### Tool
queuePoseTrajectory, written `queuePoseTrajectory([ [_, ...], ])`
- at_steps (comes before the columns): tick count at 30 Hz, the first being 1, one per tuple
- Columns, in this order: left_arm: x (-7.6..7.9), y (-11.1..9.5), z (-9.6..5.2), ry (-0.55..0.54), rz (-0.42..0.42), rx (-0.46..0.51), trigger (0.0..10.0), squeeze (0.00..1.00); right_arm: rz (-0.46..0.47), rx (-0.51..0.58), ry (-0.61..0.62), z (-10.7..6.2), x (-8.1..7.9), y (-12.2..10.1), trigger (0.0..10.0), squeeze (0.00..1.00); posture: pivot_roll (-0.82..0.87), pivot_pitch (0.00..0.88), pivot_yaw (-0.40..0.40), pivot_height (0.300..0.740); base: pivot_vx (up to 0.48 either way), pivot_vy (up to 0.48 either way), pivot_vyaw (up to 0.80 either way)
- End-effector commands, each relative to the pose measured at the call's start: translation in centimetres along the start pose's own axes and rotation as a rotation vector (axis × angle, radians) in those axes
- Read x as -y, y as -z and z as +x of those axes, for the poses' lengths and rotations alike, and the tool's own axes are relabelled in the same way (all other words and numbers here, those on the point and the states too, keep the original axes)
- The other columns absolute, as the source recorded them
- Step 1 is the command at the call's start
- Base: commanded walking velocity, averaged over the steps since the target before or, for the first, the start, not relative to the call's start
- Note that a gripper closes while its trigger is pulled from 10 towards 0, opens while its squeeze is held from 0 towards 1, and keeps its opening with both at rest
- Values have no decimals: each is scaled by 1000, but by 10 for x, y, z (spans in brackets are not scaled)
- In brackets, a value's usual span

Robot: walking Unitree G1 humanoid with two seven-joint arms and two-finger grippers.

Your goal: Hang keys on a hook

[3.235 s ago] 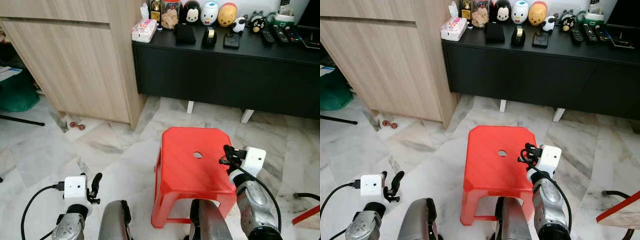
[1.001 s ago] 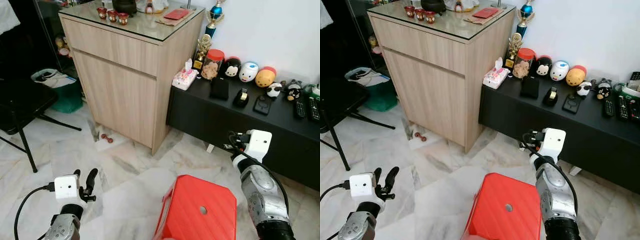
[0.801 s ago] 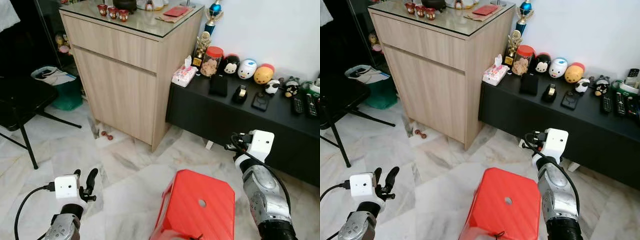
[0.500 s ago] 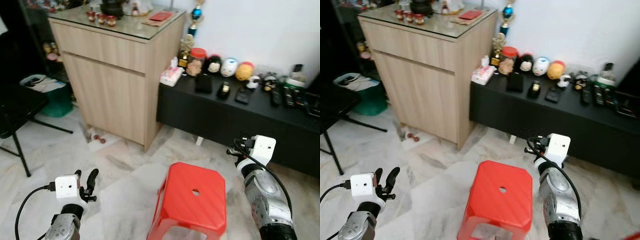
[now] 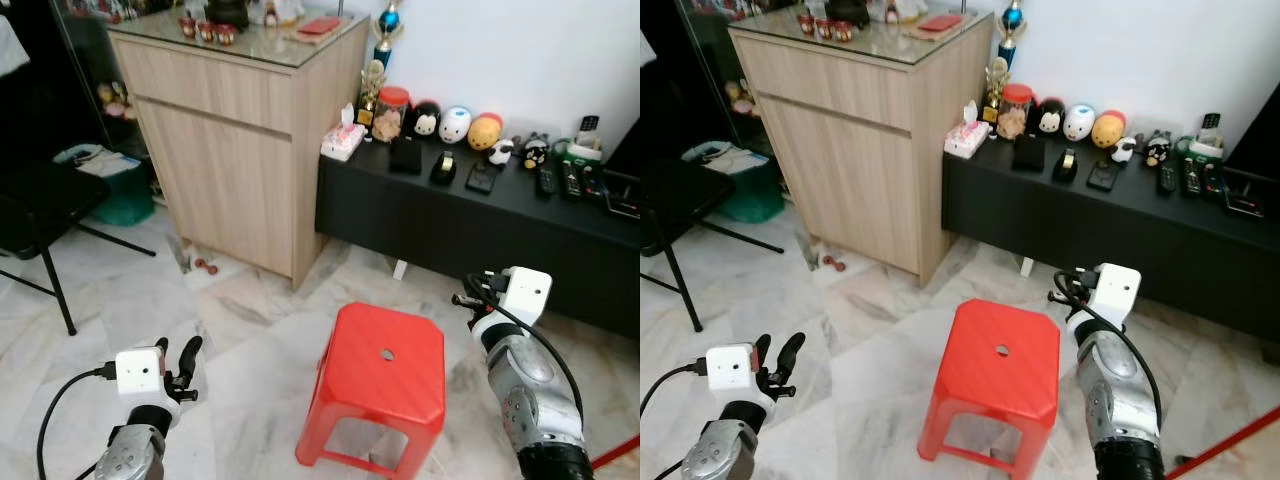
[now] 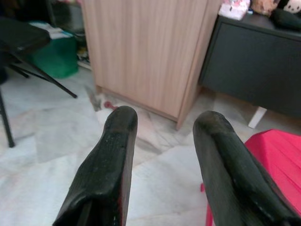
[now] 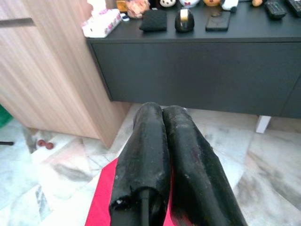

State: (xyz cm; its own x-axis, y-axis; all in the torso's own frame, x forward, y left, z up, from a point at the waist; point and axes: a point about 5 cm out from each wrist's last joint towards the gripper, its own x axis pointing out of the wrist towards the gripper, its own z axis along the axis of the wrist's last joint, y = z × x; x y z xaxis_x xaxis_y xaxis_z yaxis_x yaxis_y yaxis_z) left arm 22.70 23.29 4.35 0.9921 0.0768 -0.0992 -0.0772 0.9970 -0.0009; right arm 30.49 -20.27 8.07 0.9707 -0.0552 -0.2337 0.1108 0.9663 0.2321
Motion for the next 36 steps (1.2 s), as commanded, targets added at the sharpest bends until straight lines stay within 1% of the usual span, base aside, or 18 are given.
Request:
queuePoseTrajectory([
  [1, 2, 1, -2, 6, -8, -8, 10000, 0, -7, 10, 10, 0, 2, -6, 10000, 0, 51, 0, -74, 734, -255, 0, 0],
  [6, 3, -2, -3, 30, -1, 0, 10000, 0, 8, 5, -10, 0, -5, -9, 10000, 0, 51, 0, -75, 734, -253, 0, 0],
  [9, 3, -5, -3, 27, -1, 12, 10000, 0, 8, 1, -51, -1, -15, -12, 10000, 0, 54, 0, -80, 734, -252, 0, 0],
  [10, 3, -5, -3, 27, -1, 12, 10000, 0, 8, 1, -51, -1, -15, -12, 10000, 0, 54, 0, -80, 734, -251, 0, 0],
  [11, 4, -9, -3, 29, -1, 24, 10000, 0, -27, -41, -62, -1, -21, -11, 10000, 0, 58, 0, -85, 734, -251, 0, 0],
  [12, 4, -10, -2, 30, -1, 29, 10000, 0, -36, -53, -64, -1, -22, -10, 10000, 0, 59, 0, -86, 734, -251, 0, 0],
  [16, 8, -21, 0, 66, 1, 60, 10000, 0, -31, -52, -102, -2, -34, -17, 10000, 0, 60, 6, -89, 734, -254, 0, 0],
  [17, 8, -21, 0, 66, 1, 60, 10000, 0, -31, -52, -102, -2, -34, -17, 10000, 0, 60, 6, -89, 734, -255, 0, 0],
  [19, 13, -28, 1, 101, 11, 75, 10000, 0, -44, -71, -116, -3, -38, -19, 10000, 0, 61, 11, -90, 734, -127, 0, 0],
  [21, 16, -31, 1, 122, 12, 80, 10000, 0, -62, -102, -118, -4, -39, -17, 10000, 0, 59, 14, -91, 734, 0, 0, 0],
  [23, 17, -32, 1, 124, 13, 80, 10000, 0, -66, -105, -119, -4, -38, -16, 10000, 0, 58, 16, -90, 734, 0, 0, 0],
  [24, 16, -31, 1, 123, 13, 76, 10000, 0, -63, -101, -95, -4, -31, -14, 10000, 0, 56, 20, -88, 734, 0, 0, 0],
  [25, 16, -31, 1, 123, 13, 76, 10000, 0, -63, -101, -95, -4, -31, -14, 10000, 0, 56, 20, -88, 734, 0, 0, 0],
  [26, 16, -30, 1, 122, 16, 69, 10000, 0, -46, -97, -65, -4, -22, -13, 10000, 0, 51, 23, -85, 734, 0, 0, 0],
  [27, 16, -30, 1, 122, 16, 69, 10000, 0, -46, -97, -65, -4, -22, -13, 10000, 0, 51, 23, -85, 734, 0, 0, 0],
  [30, 16, -29, 0, 122, 21, 53, 10000, 0, -40, -120, -33, -7, -14, -10, 10000, 0, 47, 27, -82, 734, 0, 0, 0],
  [36, 16, -30, 0, 120, 25, 41, 10000, 0, -23, -128, -24, -10, -14, -10, 10000, 0, 46, 29, -78, 734, 0, 0, 0],
])
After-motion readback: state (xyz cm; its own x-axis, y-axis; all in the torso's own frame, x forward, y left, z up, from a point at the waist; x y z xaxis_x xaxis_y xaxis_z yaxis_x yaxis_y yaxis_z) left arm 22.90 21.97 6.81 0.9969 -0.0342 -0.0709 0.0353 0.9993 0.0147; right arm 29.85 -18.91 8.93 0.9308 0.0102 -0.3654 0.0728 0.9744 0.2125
